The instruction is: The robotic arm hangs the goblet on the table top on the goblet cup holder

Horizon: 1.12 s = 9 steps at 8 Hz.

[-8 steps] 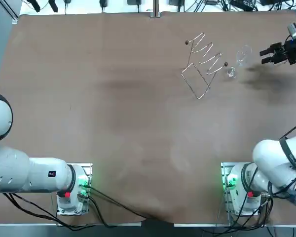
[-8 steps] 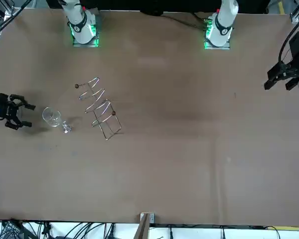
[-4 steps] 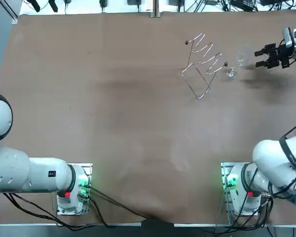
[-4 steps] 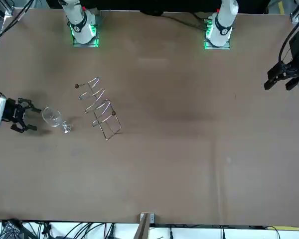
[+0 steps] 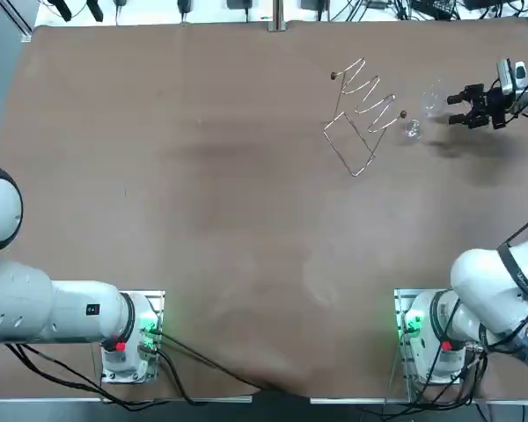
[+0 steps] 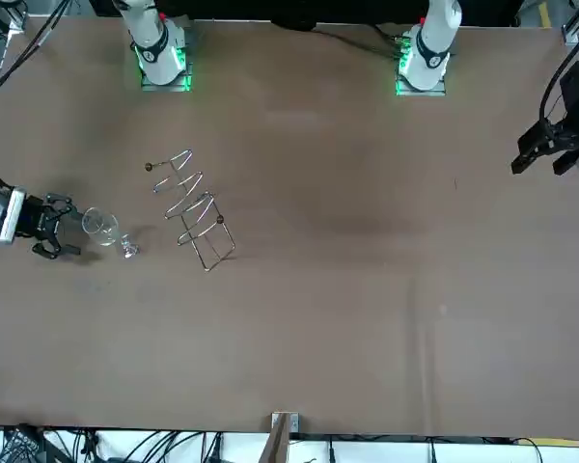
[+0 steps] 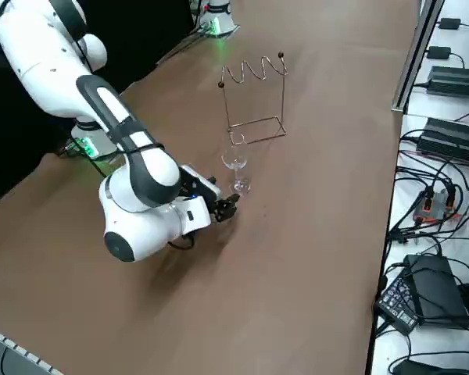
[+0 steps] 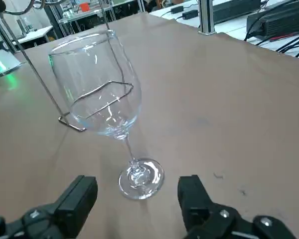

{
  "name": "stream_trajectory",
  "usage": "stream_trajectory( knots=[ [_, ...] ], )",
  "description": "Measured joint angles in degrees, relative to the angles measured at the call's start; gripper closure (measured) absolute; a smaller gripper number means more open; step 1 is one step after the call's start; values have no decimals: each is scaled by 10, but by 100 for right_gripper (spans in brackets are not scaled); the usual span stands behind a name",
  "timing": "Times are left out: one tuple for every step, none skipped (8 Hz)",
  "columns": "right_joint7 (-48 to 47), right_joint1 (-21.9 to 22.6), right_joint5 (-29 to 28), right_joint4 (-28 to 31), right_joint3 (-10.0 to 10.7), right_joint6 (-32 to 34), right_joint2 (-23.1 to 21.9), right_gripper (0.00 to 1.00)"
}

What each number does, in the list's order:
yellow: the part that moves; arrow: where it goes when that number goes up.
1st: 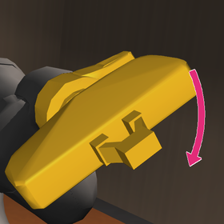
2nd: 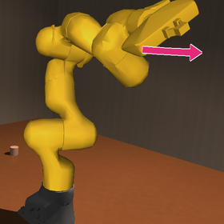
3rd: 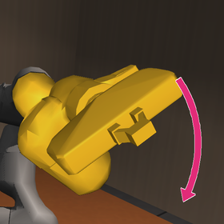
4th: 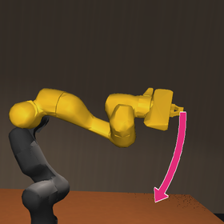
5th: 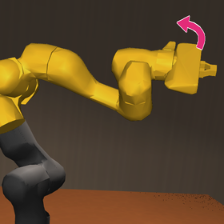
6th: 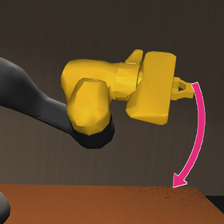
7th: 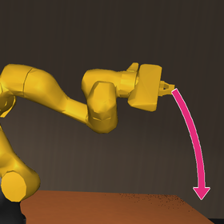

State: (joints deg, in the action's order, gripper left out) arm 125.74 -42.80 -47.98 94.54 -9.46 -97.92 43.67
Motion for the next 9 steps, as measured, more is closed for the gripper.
stream_trajectory(
  knots=[
    [1, 4, -7, 1, 0, -9, 5, 0],
    [4, 9, -12, 3, 0, -22, 9, 0],
    [9, 16, -16, 5, 0, -30, 12, 0],
    [12, 22, -20, 6, 0, -32, 17, 0],
    [14, 25, -22, 9, 0, -33, 20, 0],
    [18, 28, -23, 12, 0, -34, 23, 0],
    [25, 30, -27, 17, 0, -34, 25, 0],
    [37, 33, -32, 24, 0, -34, 26, 0],
    [50, 34, -34, 29, 0, -34, 27, 0]
  ],
)
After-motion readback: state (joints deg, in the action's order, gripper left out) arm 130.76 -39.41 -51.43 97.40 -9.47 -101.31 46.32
